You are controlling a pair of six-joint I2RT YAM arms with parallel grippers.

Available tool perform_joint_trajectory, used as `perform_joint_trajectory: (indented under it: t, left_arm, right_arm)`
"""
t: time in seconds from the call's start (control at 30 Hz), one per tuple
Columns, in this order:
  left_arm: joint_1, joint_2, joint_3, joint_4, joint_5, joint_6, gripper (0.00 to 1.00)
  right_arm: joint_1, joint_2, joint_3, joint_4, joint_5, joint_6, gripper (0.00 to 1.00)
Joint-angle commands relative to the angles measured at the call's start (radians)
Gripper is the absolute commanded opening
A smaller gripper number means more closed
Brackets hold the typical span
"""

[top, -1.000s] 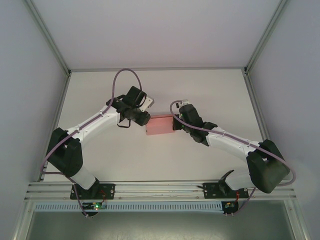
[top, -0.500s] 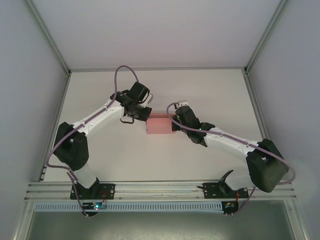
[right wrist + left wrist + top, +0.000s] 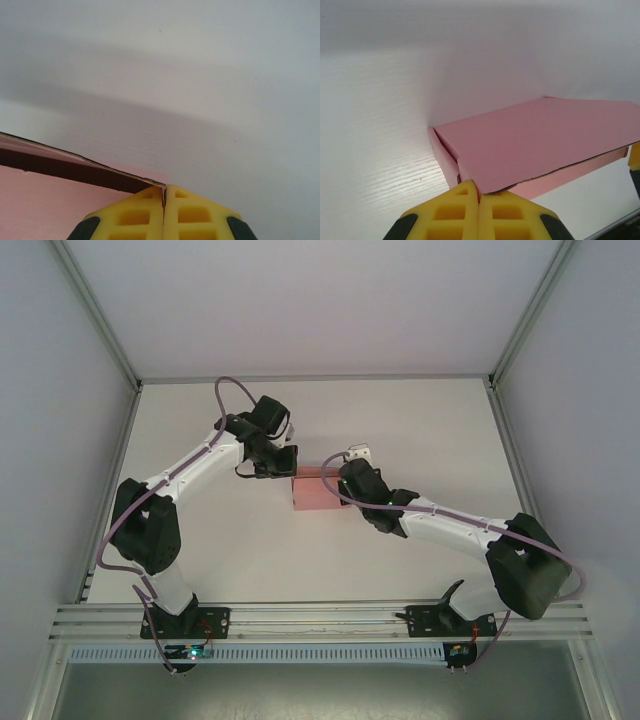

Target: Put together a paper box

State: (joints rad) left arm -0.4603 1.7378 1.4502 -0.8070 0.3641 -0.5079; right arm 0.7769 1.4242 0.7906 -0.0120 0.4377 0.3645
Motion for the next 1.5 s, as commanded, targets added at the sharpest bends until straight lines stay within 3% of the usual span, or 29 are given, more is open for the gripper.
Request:
perform_joint_trajectory:
  t: [0.0,0.2,0.4,0.53,0.7,0.9,1.03,1.2,1.27,1.37,1.43,1.47]
  left_arm:
    - [-0.009,0.045,-0.011,0.012,0.115,-0.072,0.0]
    - [-0.01,0.035,-0.07,0.046,0.059,-0.031,0.0]
    - [-0.062,-0.094,-0.375,0.357,-0.024,-0.013,0.0]
    - [-0.108,-0.188,-0.524,0.478,-0.122,0.005,0.0]
    - [-0.148,-0.28,-0.688,0.641,-0.115,0.03,0.03]
    - [-0.196,-0.278,-0.82,0.793,-0.132,0.048,0.05]
    - [-0.197,-0.283,-0.867,0.814,-0.145,0.055,0.05]
    - [-0.202,-0.313,-0.871,0.786,-0.147,0.059,0.14]
    - [-0.201,-0.325,-0.843,0.747,-0.151,0.052,0.25]
    - [-0.2,-0.352,-0.768,0.656,-0.152,0.043,0.29]
    - [-0.2,-0.383,-0.729,0.606,-0.165,0.037,0.54]
    - [-0.2,-0.398,-0.716,0.591,-0.17,0.03,0.56]
  right_arm:
    - [0.03,0.025,0.013,-0.014,-0.025,0.004,0.0]
    - [0.031,0.016,-0.013,0.021,-0.024,0.021,0.0]
    - [0.035,0.009,-0.094,0.149,-0.04,0.038,0.0]
    - [0.052,-0.011,-0.162,0.23,0.004,0.027,0.0]
    - [0.079,-0.046,-0.227,0.288,0.052,0.006,0.0]
    - [0.108,-0.042,-0.294,0.39,0.083,-0.029,0.0]
    - [0.113,-0.055,-0.321,0.43,0.09,-0.067,0.0]
    - [0.113,-0.092,-0.349,0.436,0.104,-0.092,0.0]
    - [0.113,-0.104,-0.359,0.442,0.091,-0.103,0.0]
    - [0.113,-0.11,-0.367,0.438,0.101,-0.104,0.0]
    - [0.113,-0.111,-0.364,0.428,0.102,-0.1,0.0]
    - [0.114,-0.111,-0.364,0.429,0.101,-0.1,0.0]
